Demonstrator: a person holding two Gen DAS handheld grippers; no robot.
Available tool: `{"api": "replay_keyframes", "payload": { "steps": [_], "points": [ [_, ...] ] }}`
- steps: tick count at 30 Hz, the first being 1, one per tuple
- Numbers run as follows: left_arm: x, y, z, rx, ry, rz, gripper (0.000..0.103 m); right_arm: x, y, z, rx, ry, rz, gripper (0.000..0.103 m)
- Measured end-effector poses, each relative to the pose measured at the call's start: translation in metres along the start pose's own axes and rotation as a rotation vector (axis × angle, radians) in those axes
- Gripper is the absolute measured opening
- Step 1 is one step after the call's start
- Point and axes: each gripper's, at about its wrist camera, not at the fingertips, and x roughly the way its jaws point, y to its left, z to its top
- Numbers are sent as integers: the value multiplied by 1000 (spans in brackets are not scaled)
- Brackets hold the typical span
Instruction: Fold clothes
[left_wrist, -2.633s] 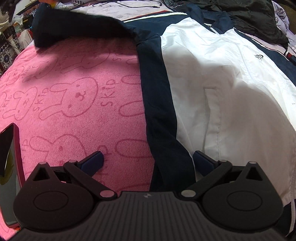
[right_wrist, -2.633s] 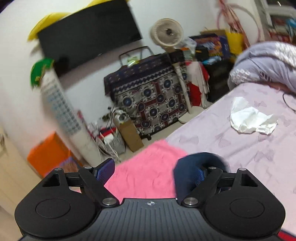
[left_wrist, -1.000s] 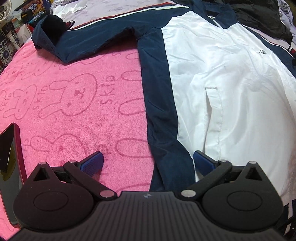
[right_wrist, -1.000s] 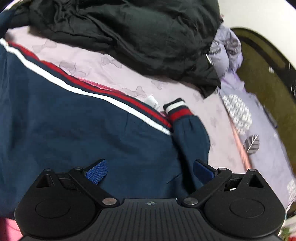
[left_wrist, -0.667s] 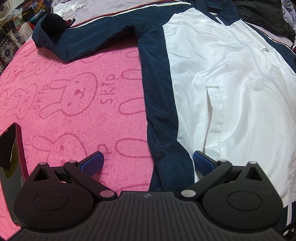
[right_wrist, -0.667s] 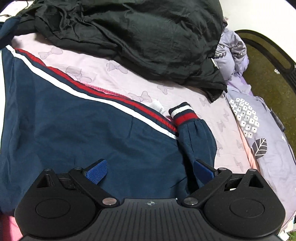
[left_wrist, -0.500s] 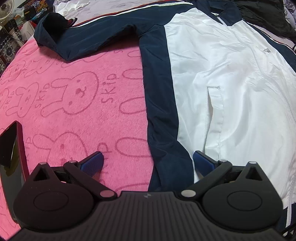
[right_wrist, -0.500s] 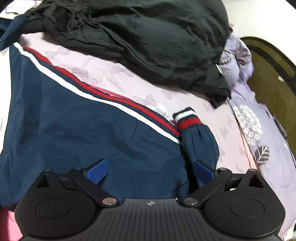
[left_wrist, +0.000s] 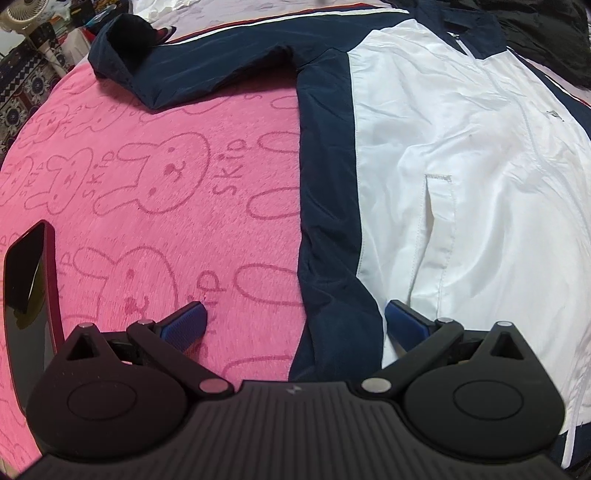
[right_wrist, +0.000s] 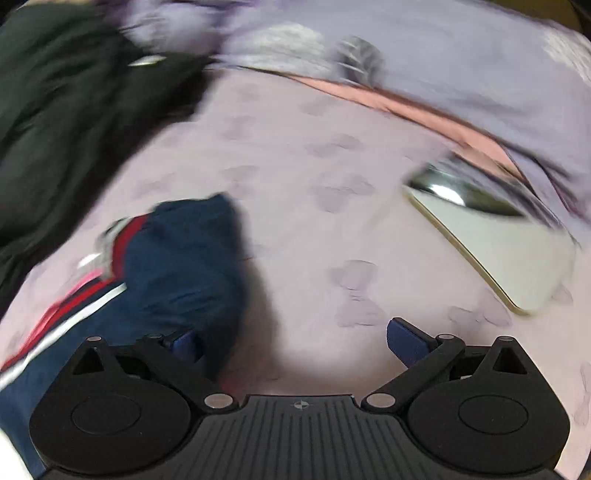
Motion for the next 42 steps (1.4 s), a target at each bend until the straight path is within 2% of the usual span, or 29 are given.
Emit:
{"api": "replay_keyframes", "payload": {
  "steps": [1, 3, 4, 6, 7, 8, 10, 12, 14, 16, 18, 21, 23, 24, 25, 27, 28, 30, 34, 36, 38, 41, 42],
  "points": [
    [0, 0, 0, -4, 2, 3, 103, -7, 17, -7, -91, -38, -49, 101],
    [0, -1, 0, -11, 6, 10, 103, -24, 54, -31, -326, -196, -97, 99],
    [0, -1, 0, -15, 8, 13, 103, -32, 74, -43, -457, -293, -97, 99],
    [-1, -2, 1, -23, 12, 20, 103, -35, 110, -55, -623, -388, -47, 97],
    [-1, -2, 1, -26, 14, 22, 103, -31, 124, -53, -648, -395, -9, 87],
    [-1, -2, 1, -29, 16, 23, 103, -22, 134, -46, -627, -379, 28, 80],
    [-1, -2, 1, -33, 22, 26, 103, 2, 146, -25, -555, -306, 86, 47],
    [-1, -3, 2, -36, 29, 29, 103, 27, 150, -9, -579, -251, 29, 35],
    [-1, -3, 3, -41, 36, 34, 103, 46, 146, 7, -611, -224, -72, 36],
    [-1, -4, 3, -45, 38, 37, 103, 56, 124, 27, -586, -240, -229, 46],
    [-1, -5, 2, -51, 37, 39, 103, 54, 85, 54, -392, -234, -345, 61],
    [-1, -6, 2, -58, 38, 46, 103, 37, 27, 75, -73, -200, -450, 64],
    [-1, -5, 1, -59, 36, 44, 103, 23, 10, 66, -18, -188, -466, 64],
    [-1, -5, 1, -59, 34, 40, 103, 15, 8, 57, -30, -194, -440, 64],
    [-1, -4, 1, -58, 33, 36, 103, 4, 12, 45, -68, -207, -376, 65],
    [-1, -2, 1, -55, 29, 26, 103, -21, 30, 13, -174, -242, -226, 68],
    [-1, -1, 0, -50, 25, 21, 103, -34, 45, -4, -234, -251, -140, 72],
    [0, 0, -1, -41, 15, 12, 103, -63, 81, -39, -358, -254, 47, 72],
    [0, 2, -3, -25, -8, -3, 103, -123, 163, -122, -598, -197, 435, 73],
    [0, 2, -4, -20, -17, -8, 103, -150, 195, -170, -708, -142, 587, 74],
    [-1, 3, -6, -13, -27, -16, 103, -170, 217, -219, -808, -68, 680, 76],
    [-3, 5, -8, 2, -42, -32, 103, -177, 216, -282, -906, 68, 642, 78],
    [-4, 5, -9, 11, -46, -37, 103, -184, 203, -298, -913, 23, 626, 81]
  ]
}}
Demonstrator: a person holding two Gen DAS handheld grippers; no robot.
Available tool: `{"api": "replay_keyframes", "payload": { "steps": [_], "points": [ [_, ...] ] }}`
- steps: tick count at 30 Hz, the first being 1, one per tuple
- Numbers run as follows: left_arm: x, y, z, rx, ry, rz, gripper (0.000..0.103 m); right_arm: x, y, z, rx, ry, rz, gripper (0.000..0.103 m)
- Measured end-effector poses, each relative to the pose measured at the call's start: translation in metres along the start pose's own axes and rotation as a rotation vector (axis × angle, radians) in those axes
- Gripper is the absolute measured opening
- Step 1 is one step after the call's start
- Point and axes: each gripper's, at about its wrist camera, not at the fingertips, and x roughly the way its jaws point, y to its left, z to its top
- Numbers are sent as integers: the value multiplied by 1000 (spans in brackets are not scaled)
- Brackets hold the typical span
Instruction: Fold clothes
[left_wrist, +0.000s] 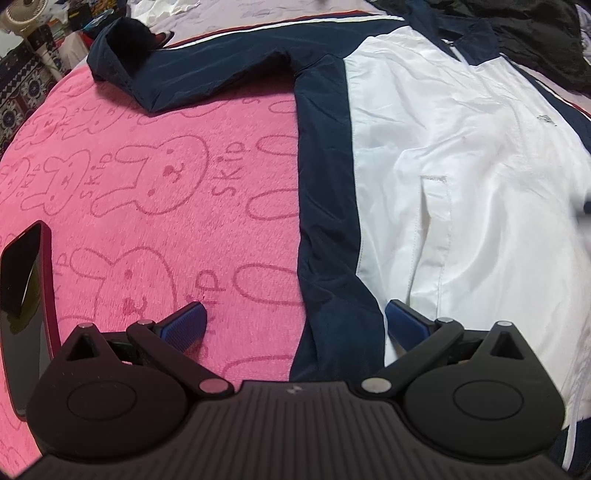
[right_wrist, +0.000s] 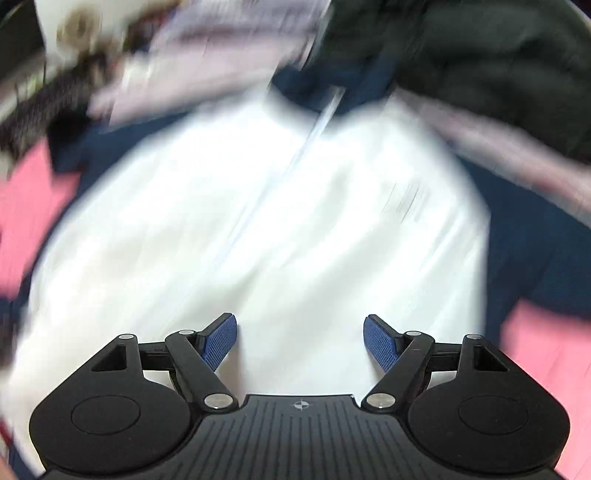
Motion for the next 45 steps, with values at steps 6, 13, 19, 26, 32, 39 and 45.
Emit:
{"api": "replay_keyframes", "payload": {
  "steps": [6, 13, 19, 26, 32, 39, 45],
  "points": [
    [-11, -7, 1, 90, -9, -28, 99, -53, 25, -63, 37, 77, -78, 85],
    [-33, -32, 7, 281, -26, -77, 98, -76, 31, -93, 185, 112, -165, 88],
    [-68, -51, 9, 293, 8, -167, 99, -108, 49, -84, 170, 104, -158, 97],
    [-106, -72, 0, 321, 15, -203, 99, -149, 69, -85, 106, 79, -146, 101],
    [-125, -78, -16, 289, 56, -216, 99, -169, 77, -98, 130, 105, -122, 102],
    [-121, -77, -29, 239, 106, -214, 99, -169, 87, -101, 121, 113, -111, 103],
    [-117, -75, -30, 250, 93, -195, 99, -162, 89, -97, 123, 111, -112, 103]
  ]
}}
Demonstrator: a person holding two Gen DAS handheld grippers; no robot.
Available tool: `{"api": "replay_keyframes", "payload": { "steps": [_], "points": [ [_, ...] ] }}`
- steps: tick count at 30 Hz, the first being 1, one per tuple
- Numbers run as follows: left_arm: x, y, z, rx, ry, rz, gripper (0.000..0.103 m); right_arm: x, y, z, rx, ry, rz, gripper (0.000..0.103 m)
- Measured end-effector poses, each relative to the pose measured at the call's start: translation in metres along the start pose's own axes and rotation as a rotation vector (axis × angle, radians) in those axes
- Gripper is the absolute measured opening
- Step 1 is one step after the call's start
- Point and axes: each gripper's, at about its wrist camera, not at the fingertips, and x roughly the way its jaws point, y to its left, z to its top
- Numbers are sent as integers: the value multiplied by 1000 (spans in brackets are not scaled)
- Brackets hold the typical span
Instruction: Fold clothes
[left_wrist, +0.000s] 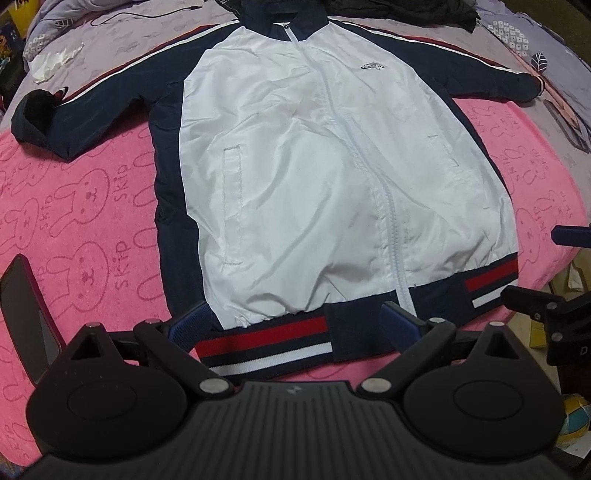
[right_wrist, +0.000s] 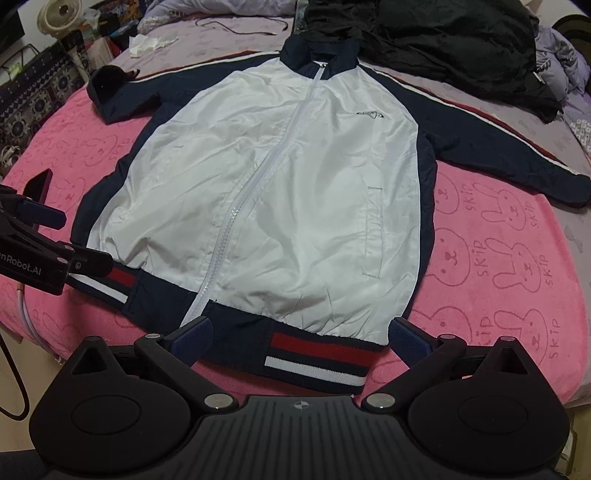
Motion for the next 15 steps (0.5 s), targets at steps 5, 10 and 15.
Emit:
{"api": "replay_keyframes", "payload": {
  "steps": [5, 10, 15],
  "points": [
    [-3, 14, 1, 5, -101, 48, 99, 7, 0, 7, -35, -22, -47, 103],
    [3, 52, 15, -1, -185, 135, 99, 25, -16, 36, -36, -95, -130, 103],
    [15, 68, 49, 53, -346, 198, 99, 70, -26, 74, 10, -201, -177, 96]
  ]
}}
